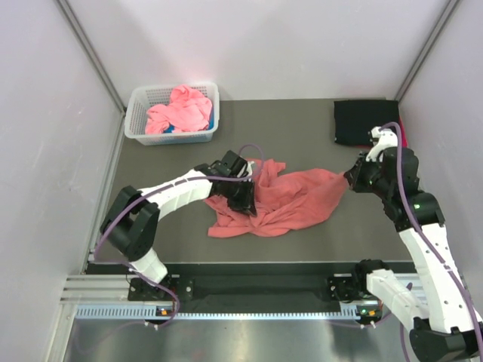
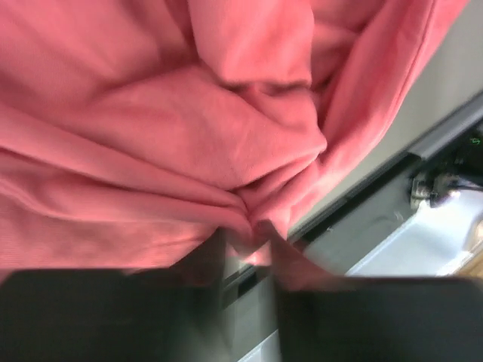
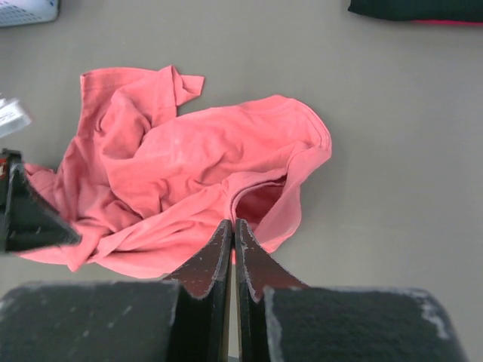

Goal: Fold and stack the t-shirts
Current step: Flatten the tshirt out

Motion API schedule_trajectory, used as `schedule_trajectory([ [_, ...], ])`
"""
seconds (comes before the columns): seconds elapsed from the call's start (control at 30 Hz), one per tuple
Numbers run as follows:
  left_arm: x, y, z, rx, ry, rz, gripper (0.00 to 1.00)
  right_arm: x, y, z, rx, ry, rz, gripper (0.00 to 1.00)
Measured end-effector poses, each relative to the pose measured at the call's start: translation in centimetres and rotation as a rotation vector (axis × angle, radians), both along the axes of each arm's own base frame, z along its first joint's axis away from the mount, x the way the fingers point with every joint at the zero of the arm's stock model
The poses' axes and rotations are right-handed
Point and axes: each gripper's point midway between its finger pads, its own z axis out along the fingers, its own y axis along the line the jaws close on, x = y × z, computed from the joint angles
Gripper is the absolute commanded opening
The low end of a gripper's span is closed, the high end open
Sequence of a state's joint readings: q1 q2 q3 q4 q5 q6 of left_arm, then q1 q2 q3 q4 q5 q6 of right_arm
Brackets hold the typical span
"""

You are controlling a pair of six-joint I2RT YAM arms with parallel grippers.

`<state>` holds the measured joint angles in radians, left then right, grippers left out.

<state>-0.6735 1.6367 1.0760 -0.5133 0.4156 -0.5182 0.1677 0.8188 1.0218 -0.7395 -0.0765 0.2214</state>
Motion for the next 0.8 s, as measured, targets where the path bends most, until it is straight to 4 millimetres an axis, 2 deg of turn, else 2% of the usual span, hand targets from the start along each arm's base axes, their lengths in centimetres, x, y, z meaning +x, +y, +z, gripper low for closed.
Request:
schedule_trajectory([
  [0.03, 0.5, -0.2, 0.0, 0.005, -0.001, 0.013, 0.04, -0.1, 0.0, 0.1, 0.001, -0.005, 0.000, 0.00],
  [0.07, 1.2, -0.4, 0.1, 0.017, -0.014, 0.021, 0.00, -0.2, 0.0, 0.3, 0.001, -0.011, -0.001, 0.00],
  [0.17, 4.0, -1.2, 1.7, 0.030, -0.086, 0.049, 0.00, -0.4, -0.1, 0.6, 0.003, -0.026, -0.003, 0.00],
  [0.23, 6.7, -1.3, 3.6, 0.033, -0.145, 0.090, 0.00, -0.5, -0.2, 0.8, 0.002, -0.034, -0.007, 0.00],
  [0.3, 10.0, -0.7, 5.6, 0.022, -0.208, 0.151, 0.02, -0.5, -0.4, 0.9, -0.002, -0.039, -0.014, 0.00],
  [0.37, 13.3, 1.0, 7.0, 0.003, -0.255, 0.220, 0.11, -0.5, -0.6, 0.9, -0.007, -0.040, -0.023, 0.00],
  [0.4, 15.0, 2.0, 7.6, -0.010, -0.272, 0.256, 0.21, -0.4, -0.6, 0.9, -0.009, -0.040, -0.027, 0.00],
  [0.43, 16.3, 2.8, 7.9, -0.020, -0.282, 0.280, 0.43, -0.4, -0.7, 0.9, -0.010, -0.040, -0.029, 0.00],
  [0.57, 20.8, 5.7, 7.5, -0.005, -0.296, 0.350, 0.55, -0.4, -0.7, 0.8, -0.012, -0.038, -0.031, 0.00],
  [0.6, 21.4, 6.5, 7.1, 0.022, -0.300, 0.358, 0.57, -0.3, -0.7, 0.8, -0.012, -0.036, -0.031, 0.00],
  [0.67, 21.4, 7.9, 6.5, 0.089, -0.304, 0.366, 0.59, -0.3, -0.7, 0.7, -0.013, -0.032, -0.030, 0.00],
  [0.73, 20.7, 9.3, 6.1, 0.159, -0.313, 0.365, 0.59, -0.2, -0.7, 0.5, -0.014, -0.025, -0.030, 0.00],
  [0.8, 19.2, 10.4, 5.9, 0.196, -0.318, 0.353, 0.59, 0.0, -0.6, 0.3, -0.016, -0.016, -0.031, 0.00],
])
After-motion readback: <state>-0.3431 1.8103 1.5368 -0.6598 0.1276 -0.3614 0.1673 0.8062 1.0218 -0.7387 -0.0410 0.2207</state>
